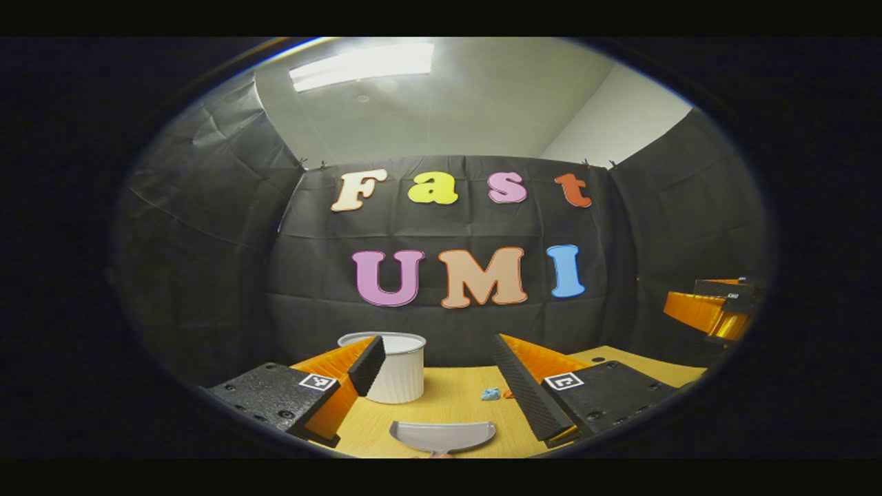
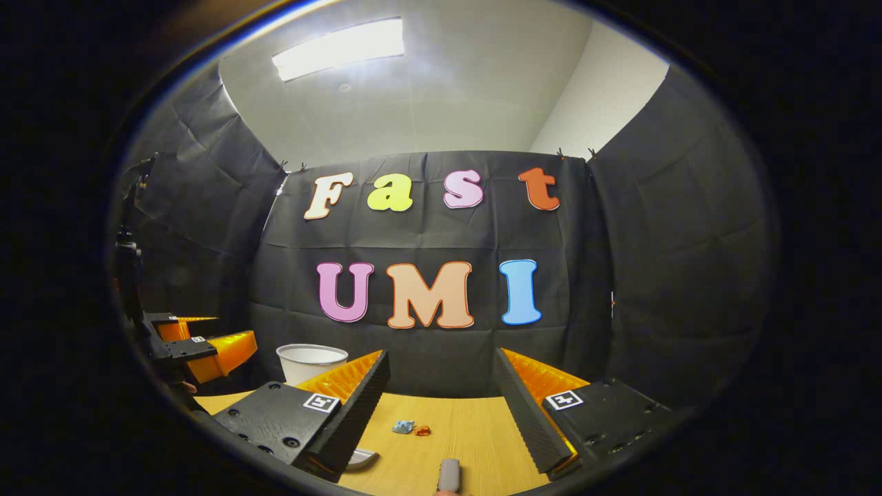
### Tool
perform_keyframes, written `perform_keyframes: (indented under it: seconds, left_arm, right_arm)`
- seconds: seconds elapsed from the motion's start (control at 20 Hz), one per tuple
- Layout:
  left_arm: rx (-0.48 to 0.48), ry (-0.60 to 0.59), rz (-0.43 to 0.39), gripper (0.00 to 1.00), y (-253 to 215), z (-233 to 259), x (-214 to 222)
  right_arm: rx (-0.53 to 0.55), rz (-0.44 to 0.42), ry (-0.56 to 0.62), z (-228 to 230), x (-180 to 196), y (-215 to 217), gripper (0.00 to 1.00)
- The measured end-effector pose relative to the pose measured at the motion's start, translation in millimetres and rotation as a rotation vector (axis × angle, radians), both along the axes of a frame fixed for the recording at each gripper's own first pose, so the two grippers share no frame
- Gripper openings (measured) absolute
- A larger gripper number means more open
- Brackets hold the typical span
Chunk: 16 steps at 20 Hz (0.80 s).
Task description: Pick up the small broom and dustpan from the desktop, sweep the trash into the dustpan with the broom, and then empty the trash into the garbage bin.
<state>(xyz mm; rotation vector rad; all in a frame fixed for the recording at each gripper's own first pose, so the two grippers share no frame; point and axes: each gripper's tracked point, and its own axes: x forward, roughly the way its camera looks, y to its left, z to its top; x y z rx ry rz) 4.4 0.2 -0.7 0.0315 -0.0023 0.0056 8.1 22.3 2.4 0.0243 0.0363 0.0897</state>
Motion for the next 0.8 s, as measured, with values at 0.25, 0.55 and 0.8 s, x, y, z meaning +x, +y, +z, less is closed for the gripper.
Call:
perform_keyframes:
  seconds: [0.25,0.55,0.8]
  left_arm:
    - [0.010,0.004,0.003,0.93,-3,-2,-6]
    - [0.046,0.118,0.052,0.94,-3,-34,-23]
    - [0.076,0.235,0.075,0.92,0,-81,-30]
  right_arm:
    - [-0.018,0.011,0.020,-6,-6,0,0.92]
    - [-0.043,0.083,0.212,-71,-15,-4,0.93]
    - [-0.026,0.112,0.341,-129,-15,-12,0.93]
